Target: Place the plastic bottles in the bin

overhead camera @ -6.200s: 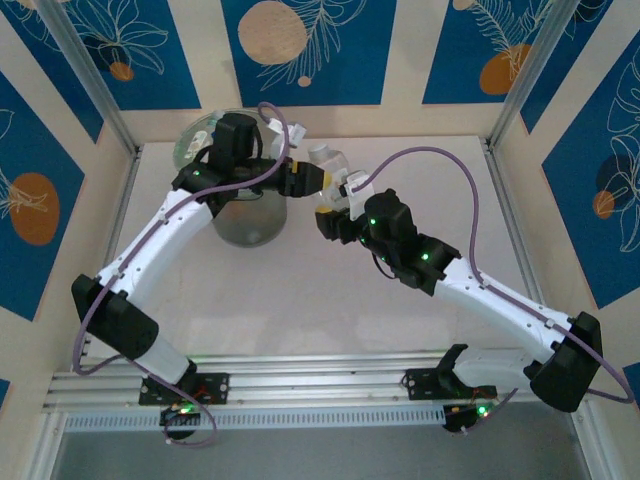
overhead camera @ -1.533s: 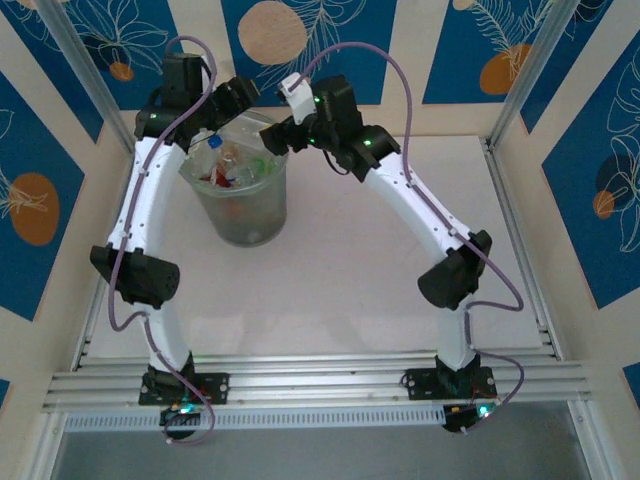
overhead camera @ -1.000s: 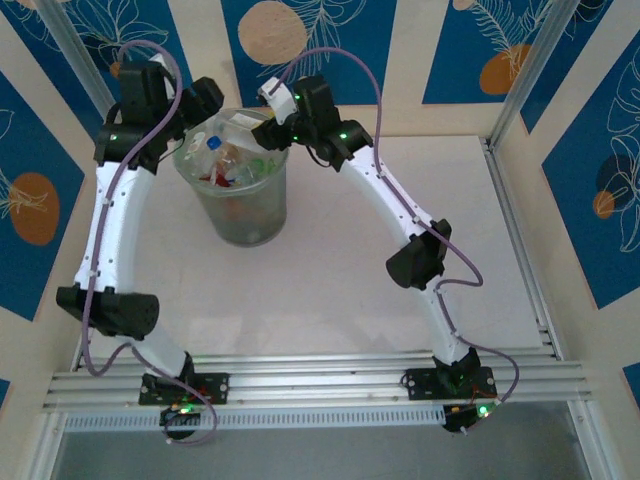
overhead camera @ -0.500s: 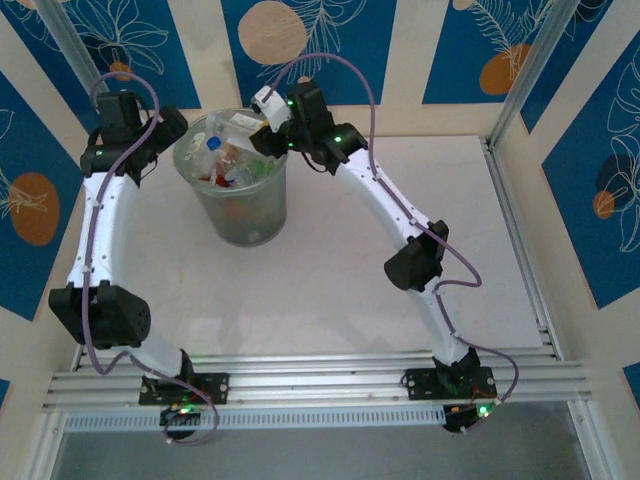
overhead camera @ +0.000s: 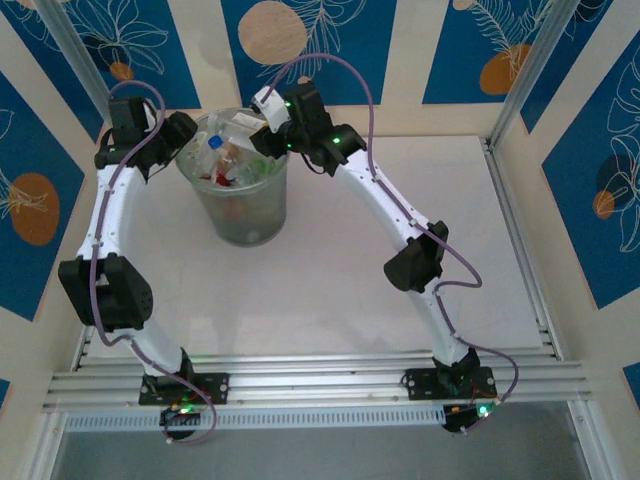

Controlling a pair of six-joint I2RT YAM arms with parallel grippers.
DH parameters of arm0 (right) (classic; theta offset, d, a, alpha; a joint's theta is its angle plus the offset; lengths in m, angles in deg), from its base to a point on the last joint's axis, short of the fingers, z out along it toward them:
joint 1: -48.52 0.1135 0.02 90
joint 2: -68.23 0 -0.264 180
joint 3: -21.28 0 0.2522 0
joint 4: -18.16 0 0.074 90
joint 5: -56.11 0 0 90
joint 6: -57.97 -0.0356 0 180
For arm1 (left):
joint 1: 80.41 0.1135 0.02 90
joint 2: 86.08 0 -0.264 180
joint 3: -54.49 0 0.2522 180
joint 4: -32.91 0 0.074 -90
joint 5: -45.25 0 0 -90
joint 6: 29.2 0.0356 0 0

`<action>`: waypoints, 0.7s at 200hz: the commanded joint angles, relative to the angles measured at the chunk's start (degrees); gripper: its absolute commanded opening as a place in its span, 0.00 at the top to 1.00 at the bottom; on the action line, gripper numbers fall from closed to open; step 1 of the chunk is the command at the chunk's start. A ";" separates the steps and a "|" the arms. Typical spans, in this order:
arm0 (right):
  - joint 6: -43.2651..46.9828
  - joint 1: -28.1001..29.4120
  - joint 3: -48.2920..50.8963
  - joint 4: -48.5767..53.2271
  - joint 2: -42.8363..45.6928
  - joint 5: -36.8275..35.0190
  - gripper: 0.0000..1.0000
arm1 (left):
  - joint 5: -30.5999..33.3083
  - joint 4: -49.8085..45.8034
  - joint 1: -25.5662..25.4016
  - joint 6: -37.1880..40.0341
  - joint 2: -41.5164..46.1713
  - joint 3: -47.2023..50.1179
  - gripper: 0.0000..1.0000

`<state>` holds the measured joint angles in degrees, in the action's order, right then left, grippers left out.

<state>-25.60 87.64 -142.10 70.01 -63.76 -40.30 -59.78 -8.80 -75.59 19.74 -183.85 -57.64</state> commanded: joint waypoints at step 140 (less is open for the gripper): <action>-2.54 -1.06 3.54 7.75 6.25 -7.38 0.62 | -10.88 10.31 -4.82 -10.65 -1.05 5.79 0.38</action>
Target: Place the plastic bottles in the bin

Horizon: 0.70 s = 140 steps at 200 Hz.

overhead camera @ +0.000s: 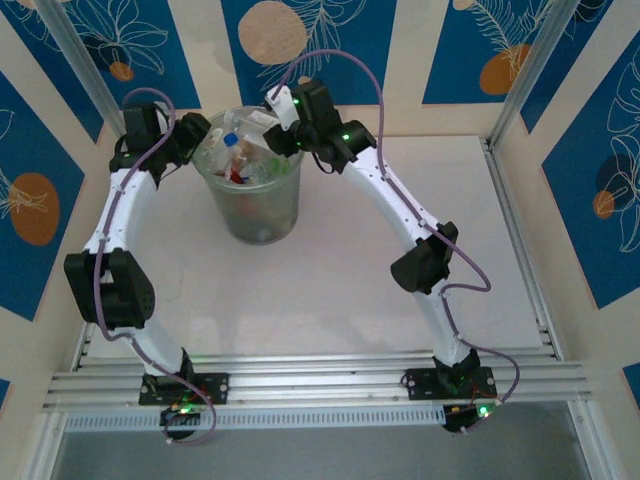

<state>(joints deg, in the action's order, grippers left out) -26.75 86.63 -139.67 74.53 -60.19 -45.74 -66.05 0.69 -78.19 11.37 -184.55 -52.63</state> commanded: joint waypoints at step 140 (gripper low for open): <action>-4.55 1.70 12.91 3.22 21.02 -14.88 0.05 | 10.13 -10.43 4.66 6.45 13.35 3.79 0.08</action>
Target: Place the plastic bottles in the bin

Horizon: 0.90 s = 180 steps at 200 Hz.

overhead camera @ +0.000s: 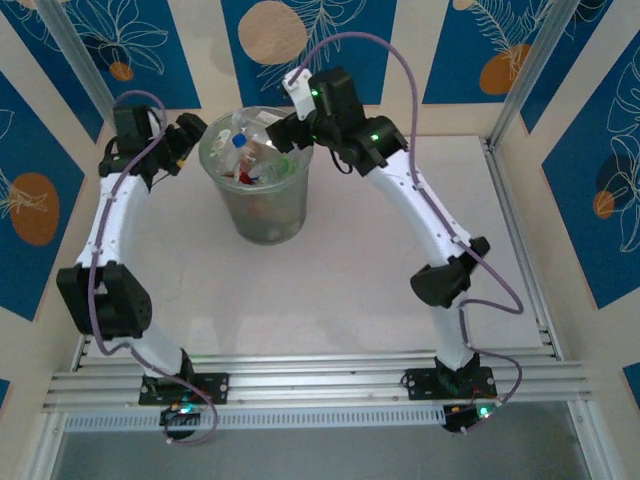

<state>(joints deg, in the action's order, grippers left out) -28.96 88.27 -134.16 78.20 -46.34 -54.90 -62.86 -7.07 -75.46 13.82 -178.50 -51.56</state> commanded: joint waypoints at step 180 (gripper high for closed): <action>-8.14 -21.15 104.49 -46.96 58.56 -11.01 0.01 | 17.55 54.77 1.65 39.26 30.03 66.18 0.00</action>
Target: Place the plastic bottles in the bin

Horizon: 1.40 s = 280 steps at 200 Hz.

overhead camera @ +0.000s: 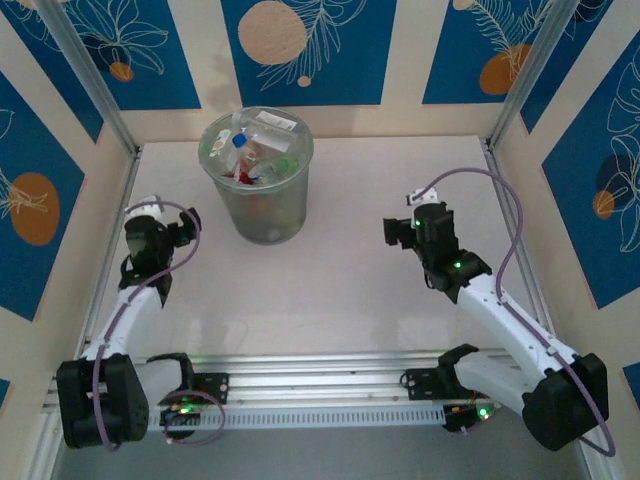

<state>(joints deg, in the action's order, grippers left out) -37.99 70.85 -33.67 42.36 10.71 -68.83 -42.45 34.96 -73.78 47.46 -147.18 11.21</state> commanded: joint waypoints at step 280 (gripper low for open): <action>-1.22 -17.74 23.81 -51.39 -13.80 24.23 0.01 | -4.54 36.57 -9.36 16.27 -26.85 8.84 0.00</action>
<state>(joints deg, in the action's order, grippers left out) -39.48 53.45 -10.19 -2.71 -1.38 -47.67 -46.01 69.23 -82.50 62.56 -173.25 21.92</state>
